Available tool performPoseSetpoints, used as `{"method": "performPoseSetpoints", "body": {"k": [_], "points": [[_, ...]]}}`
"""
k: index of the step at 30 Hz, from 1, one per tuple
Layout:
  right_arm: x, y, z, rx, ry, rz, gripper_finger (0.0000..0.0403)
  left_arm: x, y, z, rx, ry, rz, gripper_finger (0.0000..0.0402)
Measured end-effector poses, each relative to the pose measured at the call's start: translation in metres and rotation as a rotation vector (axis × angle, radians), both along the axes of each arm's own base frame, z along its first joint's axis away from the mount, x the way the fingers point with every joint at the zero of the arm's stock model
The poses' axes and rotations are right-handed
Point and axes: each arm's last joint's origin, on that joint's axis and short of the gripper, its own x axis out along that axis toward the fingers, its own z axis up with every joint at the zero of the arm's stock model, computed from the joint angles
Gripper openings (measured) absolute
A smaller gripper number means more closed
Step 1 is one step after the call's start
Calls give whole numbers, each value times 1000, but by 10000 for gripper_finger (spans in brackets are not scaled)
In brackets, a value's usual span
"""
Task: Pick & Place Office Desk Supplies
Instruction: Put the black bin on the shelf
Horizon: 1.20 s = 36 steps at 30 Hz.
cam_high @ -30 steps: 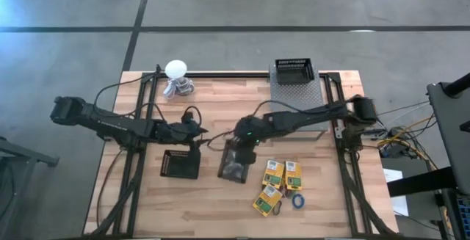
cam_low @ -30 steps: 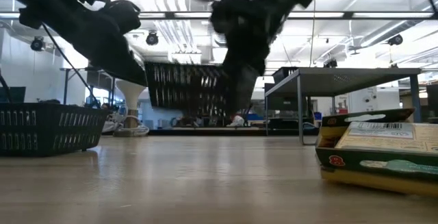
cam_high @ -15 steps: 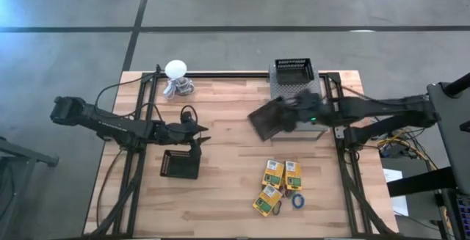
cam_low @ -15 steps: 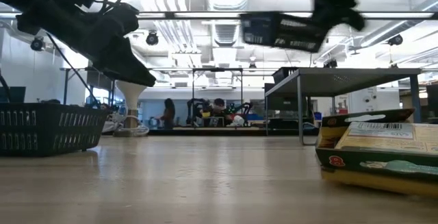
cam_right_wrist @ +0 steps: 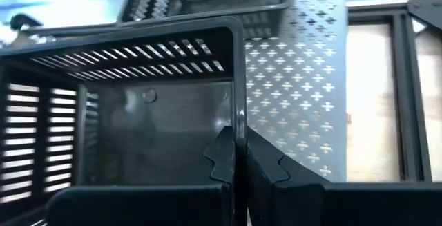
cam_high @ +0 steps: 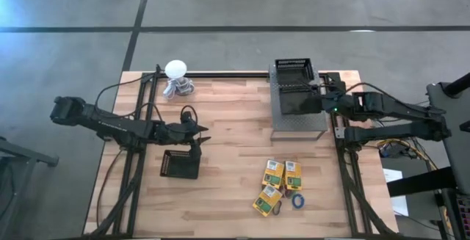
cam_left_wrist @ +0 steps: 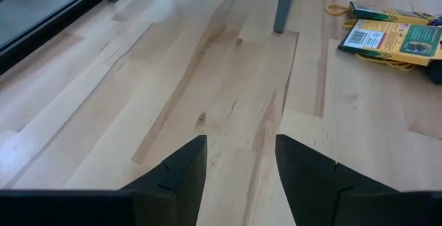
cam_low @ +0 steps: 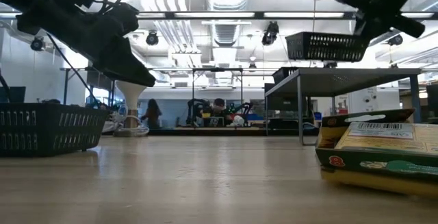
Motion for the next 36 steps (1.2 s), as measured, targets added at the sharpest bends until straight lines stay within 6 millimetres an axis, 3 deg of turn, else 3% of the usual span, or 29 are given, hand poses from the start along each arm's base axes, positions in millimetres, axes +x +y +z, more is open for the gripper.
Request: {"method": "performPoseSetpoints", "body": {"k": [8,13,22,29,32,36], "points": [[5,-8,-18,45,69,-54,15,0,0,0,0,5,0,177],[5,-11,-19,13,76,-101,27,0,0,0,-1,5,-2,177],[4,-11,-18,-33,93,-83,98,0,0,0,-2,5,-3,177],[2,-9,7,-162,173,100,156,0,0,0,-6,5,0,177],[5,-5,22,-192,178,209,160,0,0,0,-8,4,1,177],[19,8,25,-140,199,451,151,0,0,0,-10,3,3,177]]}}
